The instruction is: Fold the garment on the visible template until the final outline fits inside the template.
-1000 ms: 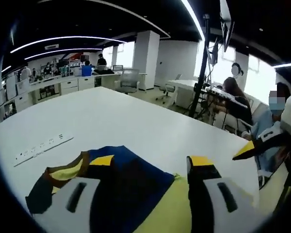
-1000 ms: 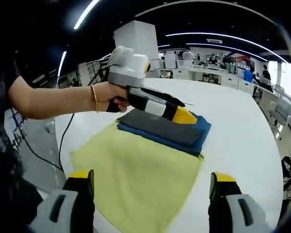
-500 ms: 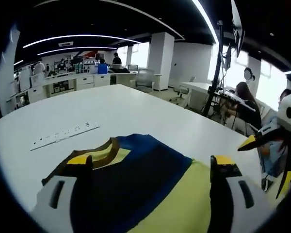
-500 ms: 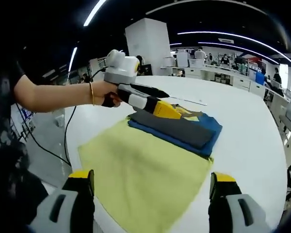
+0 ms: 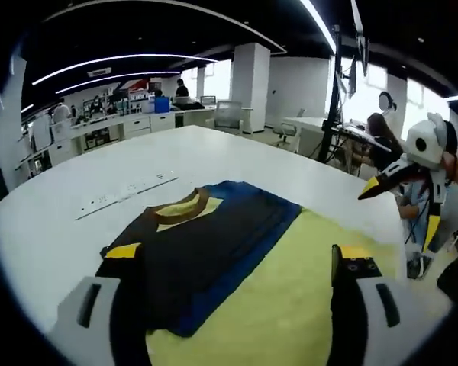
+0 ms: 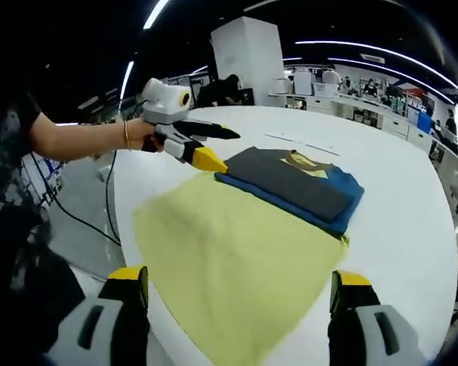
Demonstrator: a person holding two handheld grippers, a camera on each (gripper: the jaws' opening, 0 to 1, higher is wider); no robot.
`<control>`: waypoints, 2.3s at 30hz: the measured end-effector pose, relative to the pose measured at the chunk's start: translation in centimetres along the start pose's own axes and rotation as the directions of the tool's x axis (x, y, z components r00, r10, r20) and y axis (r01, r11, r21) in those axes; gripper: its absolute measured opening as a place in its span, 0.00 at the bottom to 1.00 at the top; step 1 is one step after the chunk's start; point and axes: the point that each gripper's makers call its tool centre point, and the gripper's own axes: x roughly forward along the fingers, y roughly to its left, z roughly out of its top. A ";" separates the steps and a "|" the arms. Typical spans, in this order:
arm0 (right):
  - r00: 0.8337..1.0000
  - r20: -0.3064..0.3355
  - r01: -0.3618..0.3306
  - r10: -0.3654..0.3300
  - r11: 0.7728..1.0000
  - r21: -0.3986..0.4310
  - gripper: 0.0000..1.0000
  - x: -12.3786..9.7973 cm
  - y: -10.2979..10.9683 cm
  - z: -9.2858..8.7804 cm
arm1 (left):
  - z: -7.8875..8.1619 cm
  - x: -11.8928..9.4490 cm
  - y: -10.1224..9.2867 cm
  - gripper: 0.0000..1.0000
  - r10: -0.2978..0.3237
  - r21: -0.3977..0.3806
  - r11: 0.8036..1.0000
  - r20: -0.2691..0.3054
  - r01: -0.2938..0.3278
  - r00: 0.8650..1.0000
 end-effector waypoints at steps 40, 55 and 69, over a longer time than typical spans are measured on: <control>0.978 -0.203 -0.084 0.054 0.986 -0.145 0.79 0.6 2.8 -6.7 | -13.7 -11.6 -7.1 0.70 -0.162 0.000 0.986 -0.231 0.166 0.959; 0.955 -0.294 -0.089 0.023 0.974 -0.211 0.61 0.6 2.3 -9.5 | -16.8 -12.6 -7.0 0.58 -0.144 0.082 0.980 -0.345 0.183 0.928; 0.954 -0.298 -0.063 -0.012 0.968 -0.242 0.51 0.7 1.6 -10.0 | -17.1 -12.7 -6.6 0.52 -0.140 0.180 0.958 -0.384 0.223 0.913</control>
